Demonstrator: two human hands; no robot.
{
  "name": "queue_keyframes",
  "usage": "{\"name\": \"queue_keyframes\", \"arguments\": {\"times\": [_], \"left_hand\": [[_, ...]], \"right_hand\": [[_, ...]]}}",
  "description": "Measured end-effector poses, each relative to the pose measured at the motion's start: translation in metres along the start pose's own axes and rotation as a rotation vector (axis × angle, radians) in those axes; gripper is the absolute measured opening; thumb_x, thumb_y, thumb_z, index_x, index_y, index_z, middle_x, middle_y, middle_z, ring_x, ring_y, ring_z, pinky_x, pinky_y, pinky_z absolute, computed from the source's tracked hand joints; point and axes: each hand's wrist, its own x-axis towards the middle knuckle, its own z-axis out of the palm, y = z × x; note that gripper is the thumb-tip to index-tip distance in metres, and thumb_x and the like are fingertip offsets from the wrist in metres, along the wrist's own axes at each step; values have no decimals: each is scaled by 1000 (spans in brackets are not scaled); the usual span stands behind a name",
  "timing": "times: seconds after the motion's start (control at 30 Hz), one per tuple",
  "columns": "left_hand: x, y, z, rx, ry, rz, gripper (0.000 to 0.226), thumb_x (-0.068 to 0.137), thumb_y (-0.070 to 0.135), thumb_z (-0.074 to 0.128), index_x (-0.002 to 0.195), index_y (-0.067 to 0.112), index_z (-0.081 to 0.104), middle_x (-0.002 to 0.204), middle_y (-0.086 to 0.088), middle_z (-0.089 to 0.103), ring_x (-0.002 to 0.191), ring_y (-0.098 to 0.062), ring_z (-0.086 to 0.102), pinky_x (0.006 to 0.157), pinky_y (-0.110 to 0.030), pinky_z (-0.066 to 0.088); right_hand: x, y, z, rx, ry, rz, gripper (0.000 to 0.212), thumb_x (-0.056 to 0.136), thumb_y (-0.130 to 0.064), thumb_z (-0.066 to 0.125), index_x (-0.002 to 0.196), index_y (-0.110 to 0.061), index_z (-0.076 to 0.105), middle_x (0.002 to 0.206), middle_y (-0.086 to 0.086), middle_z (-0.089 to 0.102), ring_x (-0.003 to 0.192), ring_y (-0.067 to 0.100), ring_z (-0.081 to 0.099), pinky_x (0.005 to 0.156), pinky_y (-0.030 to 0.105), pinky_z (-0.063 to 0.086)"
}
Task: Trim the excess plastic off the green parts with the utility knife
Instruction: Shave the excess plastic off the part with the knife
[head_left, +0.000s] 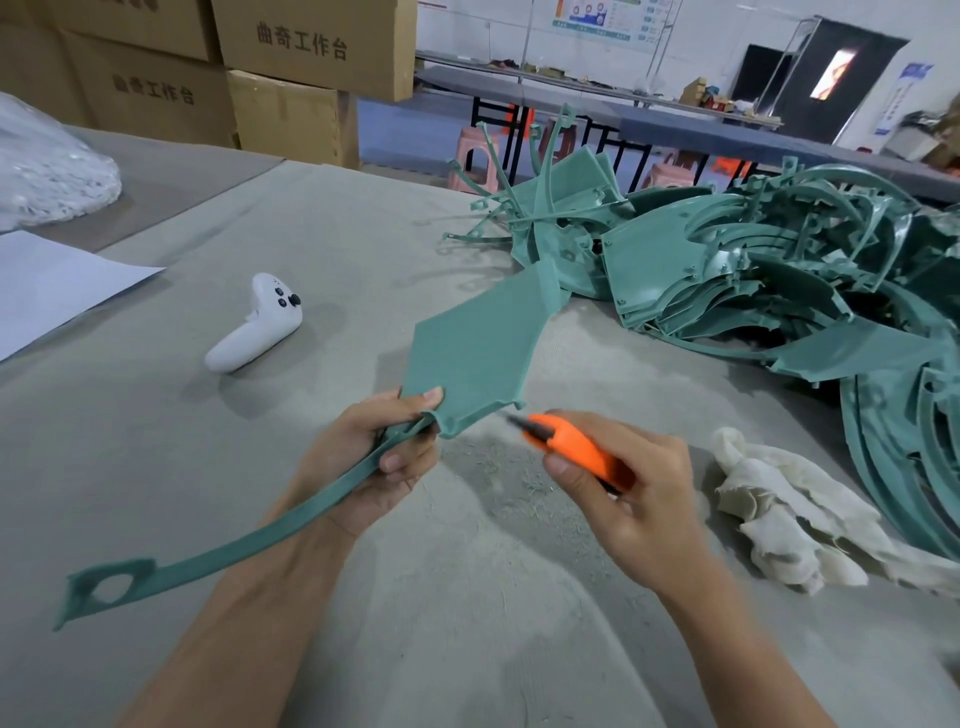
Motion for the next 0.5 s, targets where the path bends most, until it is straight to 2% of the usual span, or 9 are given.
{"name": "queue_keyframes", "arguments": {"times": [0.07,0.13,0.2,0.27,0.37,0.5], "left_hand": [[2,0,3,96,72,60,28,82,11,56,56,18,61,52,6,54,27,-1,31,34,-12,22],[4,1,6,235,202,205,19,89,9,53,71,13,59,52,4,57,29,-3,30,34,-14,24],[6,2,6,459,379,410,11,93,3,54,84,9,54,53,5,58,30,-9,33,35,-17,27],[6,3,6,556,502,594,9,91,2,60,92,8,54,65,2,60,32,-13,38,36,-18,32],[2,2,12,613,527,727,14,84,10,65,94,16,57,77,3,63,36,-13,44,36,-20,38],[0,-1,18,648,443,714,17,82,10,64,95,20,58,79,7,65,37,-13,45,36,-20,39]], "right_hand": [[1,3,-1,-61,107,55,20,91,-26,61,111,-24,65,69,-25,55,53,-3,49,53,7,32],[0,8,-3,-111,190,117,15,93,-30,58,106,-29,64,59,-10,56,48,7,47,46,16,32],[-2,14,-5,-154,200,208,9,94,-34,56,101,-36,62,57,0,56,48,16,49,45,26,35],[-5,22,-5,-215,140,286,10,95,-32,57,101,-37,63,58,-5,56,49,14,49,45,24,34],[-9,29,-1,-277,37,325,23,97,-21,60,118,-30,64,60,-15,54,53,11,51,48,19,34],[-7,27,2,-287,-8,286,28,97,-25,56,125,-30,61,65,-19,53,58,7,52,53,14,33]]}}
